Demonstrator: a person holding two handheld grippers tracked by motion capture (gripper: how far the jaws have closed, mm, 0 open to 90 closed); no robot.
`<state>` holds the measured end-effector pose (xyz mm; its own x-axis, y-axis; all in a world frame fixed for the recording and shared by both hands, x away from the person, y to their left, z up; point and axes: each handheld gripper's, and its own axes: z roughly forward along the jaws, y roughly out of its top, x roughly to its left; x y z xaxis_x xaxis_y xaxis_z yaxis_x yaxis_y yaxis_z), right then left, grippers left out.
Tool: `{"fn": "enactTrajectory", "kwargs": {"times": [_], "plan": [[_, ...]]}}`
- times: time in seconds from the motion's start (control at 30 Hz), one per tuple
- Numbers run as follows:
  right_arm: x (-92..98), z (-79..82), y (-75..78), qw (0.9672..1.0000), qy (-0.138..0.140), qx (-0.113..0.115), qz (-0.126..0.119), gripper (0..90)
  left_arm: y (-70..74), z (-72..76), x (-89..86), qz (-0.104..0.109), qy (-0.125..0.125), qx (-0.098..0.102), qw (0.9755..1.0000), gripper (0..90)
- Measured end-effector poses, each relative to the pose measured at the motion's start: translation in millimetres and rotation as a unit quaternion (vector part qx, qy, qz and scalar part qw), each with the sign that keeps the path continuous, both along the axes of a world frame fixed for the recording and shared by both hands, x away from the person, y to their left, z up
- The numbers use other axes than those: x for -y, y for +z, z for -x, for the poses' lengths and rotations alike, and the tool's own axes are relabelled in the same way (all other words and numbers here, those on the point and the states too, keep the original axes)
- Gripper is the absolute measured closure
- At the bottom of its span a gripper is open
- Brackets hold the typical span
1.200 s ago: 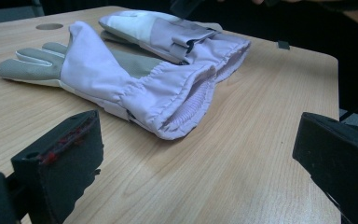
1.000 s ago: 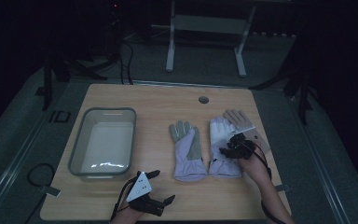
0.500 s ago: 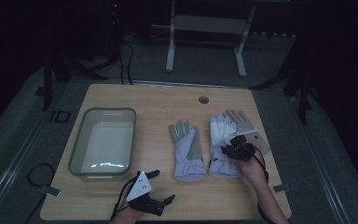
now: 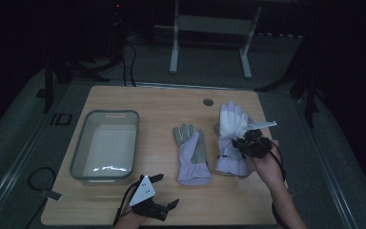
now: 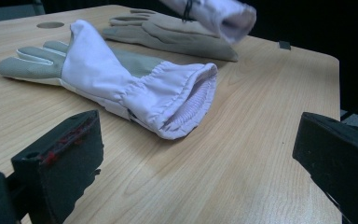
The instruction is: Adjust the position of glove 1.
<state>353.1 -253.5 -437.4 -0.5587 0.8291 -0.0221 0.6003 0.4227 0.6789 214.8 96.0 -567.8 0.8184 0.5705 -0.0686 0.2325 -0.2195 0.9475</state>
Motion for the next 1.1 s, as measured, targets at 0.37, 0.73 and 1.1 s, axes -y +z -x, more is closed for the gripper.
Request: {"fn": "enactTrajectory", "kwargs": {"times": [0.37, 0.73, 1.1], "plan": [[-53.1, 5.9, 47.9, 0.9990, 0.039, 0.012, -0.018, 80.4, 0.0, 0.5, 0.5, -0.002, 0.002, 0.003, 1.0000, 1.8], [-103.1, 13.7, 33.9, 0.9970, 0.076, -0.017, -0.003, 80.3, 0.1, 2.0, 1.7, -0.005, 0.003, 0.007, 1.0000, 1.8], [-127.7, -0.8, -14.4, 0.9946, 0.071, -0.064, 0.039, 80.2, 0.3, 2.1, 2.2, -0.009, 0.005, 0.006, 0.9999, 1.8]]}}
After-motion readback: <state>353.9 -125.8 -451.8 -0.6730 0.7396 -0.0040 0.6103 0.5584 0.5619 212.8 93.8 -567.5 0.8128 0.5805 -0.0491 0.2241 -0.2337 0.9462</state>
